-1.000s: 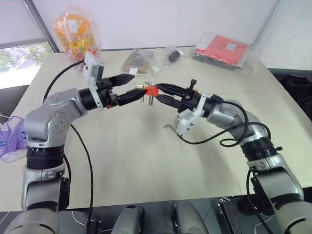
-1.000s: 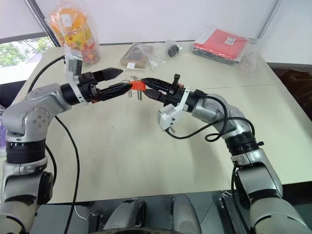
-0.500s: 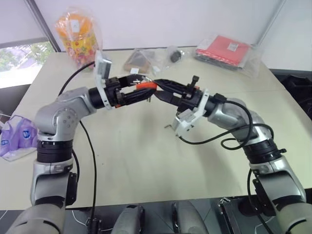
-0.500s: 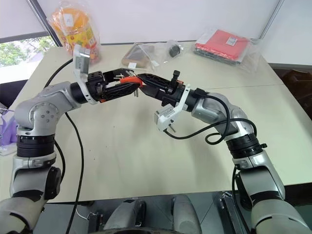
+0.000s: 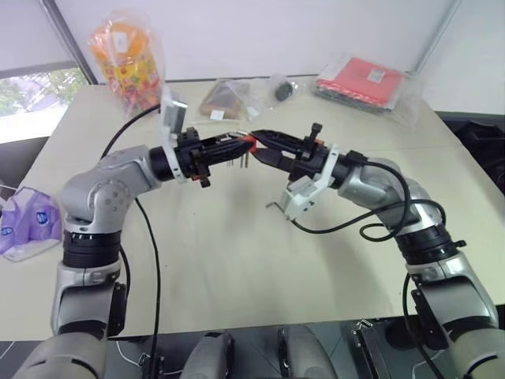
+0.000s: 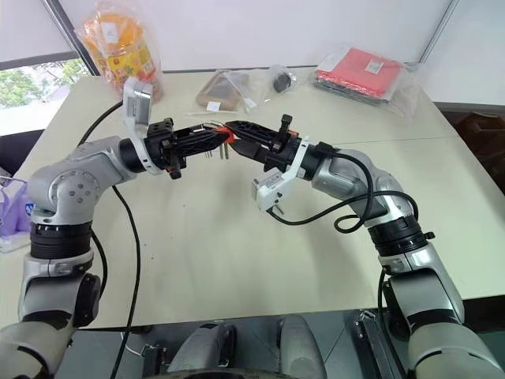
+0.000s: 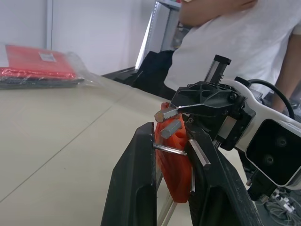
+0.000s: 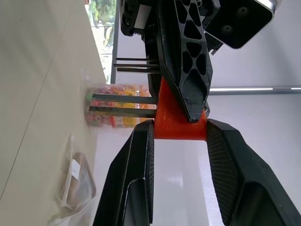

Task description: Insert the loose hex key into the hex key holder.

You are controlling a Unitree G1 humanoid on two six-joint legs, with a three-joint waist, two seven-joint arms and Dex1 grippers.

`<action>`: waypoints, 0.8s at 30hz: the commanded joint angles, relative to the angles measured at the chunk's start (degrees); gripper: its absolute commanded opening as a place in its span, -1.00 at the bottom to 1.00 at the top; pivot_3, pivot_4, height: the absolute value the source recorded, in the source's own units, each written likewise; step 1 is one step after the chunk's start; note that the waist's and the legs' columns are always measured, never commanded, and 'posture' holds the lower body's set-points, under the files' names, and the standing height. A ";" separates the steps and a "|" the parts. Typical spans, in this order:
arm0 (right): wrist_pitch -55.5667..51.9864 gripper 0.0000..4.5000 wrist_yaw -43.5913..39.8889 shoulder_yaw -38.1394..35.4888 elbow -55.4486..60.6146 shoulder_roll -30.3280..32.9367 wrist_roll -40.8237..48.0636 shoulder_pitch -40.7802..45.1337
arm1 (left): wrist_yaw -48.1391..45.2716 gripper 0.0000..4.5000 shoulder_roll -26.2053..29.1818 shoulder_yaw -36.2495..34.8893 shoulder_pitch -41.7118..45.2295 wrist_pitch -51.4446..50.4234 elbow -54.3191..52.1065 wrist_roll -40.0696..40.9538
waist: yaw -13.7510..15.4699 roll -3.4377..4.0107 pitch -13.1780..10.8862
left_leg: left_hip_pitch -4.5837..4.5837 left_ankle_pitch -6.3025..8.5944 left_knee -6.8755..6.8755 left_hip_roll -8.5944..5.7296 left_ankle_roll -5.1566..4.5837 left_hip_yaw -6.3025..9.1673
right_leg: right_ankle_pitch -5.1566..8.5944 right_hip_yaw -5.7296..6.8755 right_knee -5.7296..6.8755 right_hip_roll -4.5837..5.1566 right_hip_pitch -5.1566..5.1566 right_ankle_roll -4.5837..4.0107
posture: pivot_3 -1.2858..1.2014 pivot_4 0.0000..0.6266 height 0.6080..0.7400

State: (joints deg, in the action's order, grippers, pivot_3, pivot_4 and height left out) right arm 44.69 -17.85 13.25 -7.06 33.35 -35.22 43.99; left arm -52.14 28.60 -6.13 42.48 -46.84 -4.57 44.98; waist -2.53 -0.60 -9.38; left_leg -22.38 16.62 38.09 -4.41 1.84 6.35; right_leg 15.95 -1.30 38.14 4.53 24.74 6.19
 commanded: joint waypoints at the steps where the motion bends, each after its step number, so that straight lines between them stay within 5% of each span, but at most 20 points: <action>1: 0.10 -0.55 -0.81 -0.18 1.89 0.09 3.19 1.37 | 1.27 -0.88 0.28 -0.64 0.08 1.15 -1.12 -0.63 | 0.00 0.00 0.00 | 0.00 0.00 0.00 0.00 0.00 0.00 | 0.00 0.00 0.00 0.00 0.00 0.00 | 0.03 -0.52 1.00; 8: -1.70 0.99 -3.17 -0.27 2.09 0.23 4.34 0.84 | 1.67 -0.88 0.05 -0.16 -0.35 1.60 -1.41 -0.98 | 0.04 0.00 0.00 | 0.00 0.00 0.01 0.00 0.00 -0.01 | 0.00 0.00 -0.01 0.01 -0.01 0.00 | 0.03 -0.52 1.00; 12: -10.33 0.99 -9.41 -1.12 2.96 -0.56 11.91 -1.87 | 1.81 -0.88 0.63 0.05 -0.96 2.49 -2.01 -1.57 | 0.03 0.00 0.00 | 0.00 0.00 0.01 0.00 0.00 0.00 | 0.00 0.00 -0.01 0.01 -0.01 0.00 | 0.03 -0.52 1.00; 18: -75.18 0.99 -29.51 -4.96 16.95 -1.89 34.89 -7.91 | 3.50 -0.88 0.97 -1.32 -2.22 2.83 -3.27 -1.54 | 0.33 0.00 0.00 | -0.01 0.00 0.07 0.00 -0.01 0.08 | 0.00 -0.03 -0.02 0.10 -0.09 0.00 | 0.03 -0.52 1.00; 24: -99.38 0.99 -30.15 -2.32 20.05 -1.46 39.80 -7.65 | 4.62 -0.88 0.81 -1.01 -3.86 3.26 -4.65 -2.01 | 0.27 0.00 0.00 | 0.00 0.01 0.02 0.00 -0.02 0.13 | 0.00 -0.02 -0.03 0.15 -0.07 -0.01 | 0.03 -0.52 1.00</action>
State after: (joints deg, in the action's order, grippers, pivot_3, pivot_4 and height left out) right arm -51.28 -48.53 10.75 11.24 32.34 3.53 35.45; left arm -47.74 29.03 -6.07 38.32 -45.15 -6.94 42.97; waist -2.26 -0.60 -9.38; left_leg -22.38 16.63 38.11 -4.41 1.82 6.49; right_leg 15.96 -1.32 38.11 4.68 24.68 6.19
